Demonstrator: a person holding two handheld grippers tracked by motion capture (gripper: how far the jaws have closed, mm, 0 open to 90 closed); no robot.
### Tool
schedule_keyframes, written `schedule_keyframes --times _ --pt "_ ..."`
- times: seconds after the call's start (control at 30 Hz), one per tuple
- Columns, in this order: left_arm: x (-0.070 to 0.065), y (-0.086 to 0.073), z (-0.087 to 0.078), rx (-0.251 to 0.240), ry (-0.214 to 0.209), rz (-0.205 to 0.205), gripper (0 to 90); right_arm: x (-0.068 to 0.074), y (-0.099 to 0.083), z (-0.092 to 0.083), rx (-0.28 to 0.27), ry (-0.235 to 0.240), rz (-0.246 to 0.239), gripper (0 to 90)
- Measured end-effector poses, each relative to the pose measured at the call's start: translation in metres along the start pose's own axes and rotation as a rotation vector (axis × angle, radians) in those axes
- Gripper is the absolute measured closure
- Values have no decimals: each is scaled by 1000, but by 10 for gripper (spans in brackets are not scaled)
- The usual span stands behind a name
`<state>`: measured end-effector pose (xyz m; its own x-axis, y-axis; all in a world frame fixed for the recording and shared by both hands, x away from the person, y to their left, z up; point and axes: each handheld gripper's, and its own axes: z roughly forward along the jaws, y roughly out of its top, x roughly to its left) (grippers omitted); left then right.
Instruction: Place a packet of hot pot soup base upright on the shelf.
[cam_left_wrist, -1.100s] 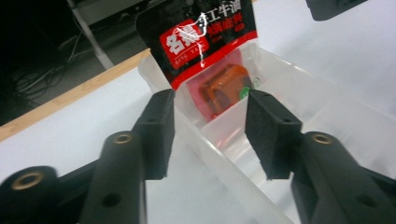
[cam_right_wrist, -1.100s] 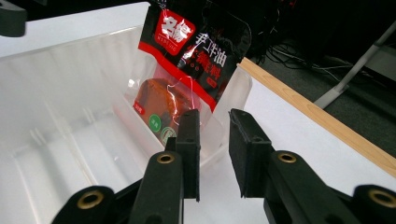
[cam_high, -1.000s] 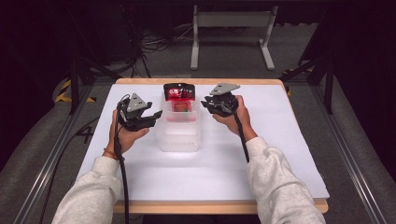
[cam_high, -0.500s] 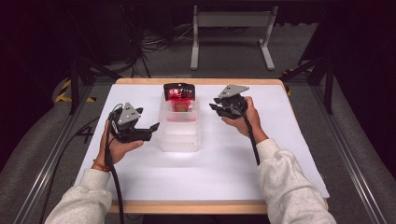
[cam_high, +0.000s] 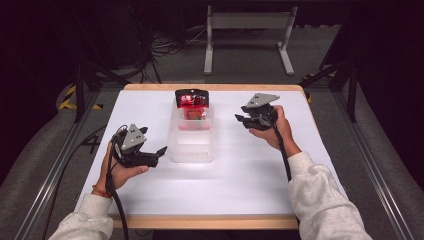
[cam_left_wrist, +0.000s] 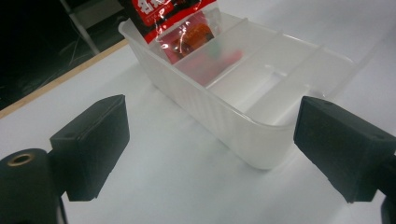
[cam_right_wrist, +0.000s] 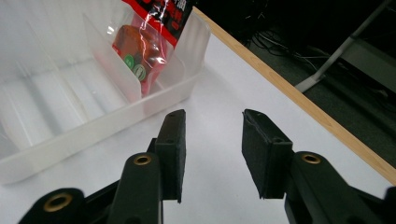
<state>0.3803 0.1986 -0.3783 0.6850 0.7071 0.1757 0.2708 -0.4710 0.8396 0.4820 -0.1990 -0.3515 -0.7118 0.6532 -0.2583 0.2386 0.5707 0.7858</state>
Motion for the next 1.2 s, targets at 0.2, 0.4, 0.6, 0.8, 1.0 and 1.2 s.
schedule_keyframes --times 0.2,0.4,0.6,0.8,1.0,1.2 --pt "-10 -12 0 19 1 24 104 -3 -9 -9 17 -9 -9 561" --pt "-21 -24 5 54 -19 44 97 -5 -18 -18 27 -16 -12 510" --pt "-30 -35 5 63 -35 41 93 -3 -28 -27 54 -28 -36 472" --pt "-36 -45 7 87 -44 44 87 -2 -36 -34 75 -25 -47 446" --pt "-43 -52 8 106 -50 49 79 -1 -50 -45 95 -33 -52 423" --pt "-49 -54 10 125 -54 78 76 1 -65 -58 109 -41 -55 396"
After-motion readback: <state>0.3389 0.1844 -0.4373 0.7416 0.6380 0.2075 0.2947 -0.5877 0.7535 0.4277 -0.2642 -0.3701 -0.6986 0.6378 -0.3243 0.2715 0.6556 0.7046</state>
